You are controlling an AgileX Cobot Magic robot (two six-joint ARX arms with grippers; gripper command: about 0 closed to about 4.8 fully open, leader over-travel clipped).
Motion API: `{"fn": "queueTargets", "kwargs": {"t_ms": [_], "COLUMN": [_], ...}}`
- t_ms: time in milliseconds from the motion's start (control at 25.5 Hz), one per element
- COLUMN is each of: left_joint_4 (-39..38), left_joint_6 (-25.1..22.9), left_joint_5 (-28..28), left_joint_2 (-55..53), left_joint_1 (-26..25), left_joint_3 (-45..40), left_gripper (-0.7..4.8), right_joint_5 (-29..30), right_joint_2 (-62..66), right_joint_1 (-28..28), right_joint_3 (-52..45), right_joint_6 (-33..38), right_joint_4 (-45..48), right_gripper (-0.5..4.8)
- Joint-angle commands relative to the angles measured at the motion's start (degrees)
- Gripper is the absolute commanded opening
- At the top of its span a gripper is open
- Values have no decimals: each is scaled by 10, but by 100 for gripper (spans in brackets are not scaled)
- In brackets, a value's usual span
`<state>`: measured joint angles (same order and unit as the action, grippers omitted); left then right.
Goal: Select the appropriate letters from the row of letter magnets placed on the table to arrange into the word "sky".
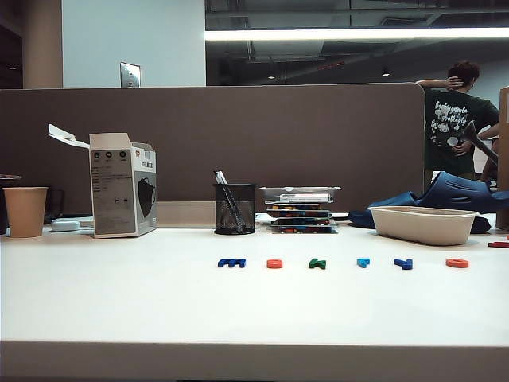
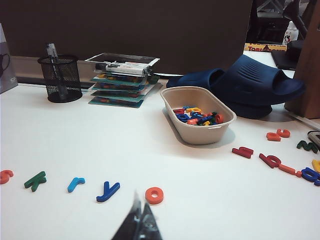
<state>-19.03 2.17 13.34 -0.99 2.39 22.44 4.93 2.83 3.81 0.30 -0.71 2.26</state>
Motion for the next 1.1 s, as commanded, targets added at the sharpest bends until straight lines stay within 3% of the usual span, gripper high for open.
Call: {"fn": "queueTargets", "kwargs": {"t_ms": [39,157,353,627,940,1097], "left_joint_4": [-158,-252,-340,-408,-423,-466], "left_joint_6": [-1,-2,2,120,246,293], "left_joint_5": [34,53,115,153,144,43], "left_joint_2": [-39,-95,-182,-277,-386,-457], "left_joint_1": [0,0,0,68,170,224], "left_joint_3": [120,219,351,469,568,633], "left_gripper": [-5,-5,-5,-5,-4,-4], "right_joint_5": [-3,-3,-3,-3,-3,-3], "right_joint_2": [0,0,0,0,0,0], "right_joint_1": [0,0,0,0,-1,-1], "right_joint_3": [-3,-3,-3,-3,-3,-3], "right_joint_6": [0,0,0,0,0,0], "right_joint_4": [10,10,10,10,9,9], "right_gripper": [-5,-5,-5,-5,-5,-5]}}
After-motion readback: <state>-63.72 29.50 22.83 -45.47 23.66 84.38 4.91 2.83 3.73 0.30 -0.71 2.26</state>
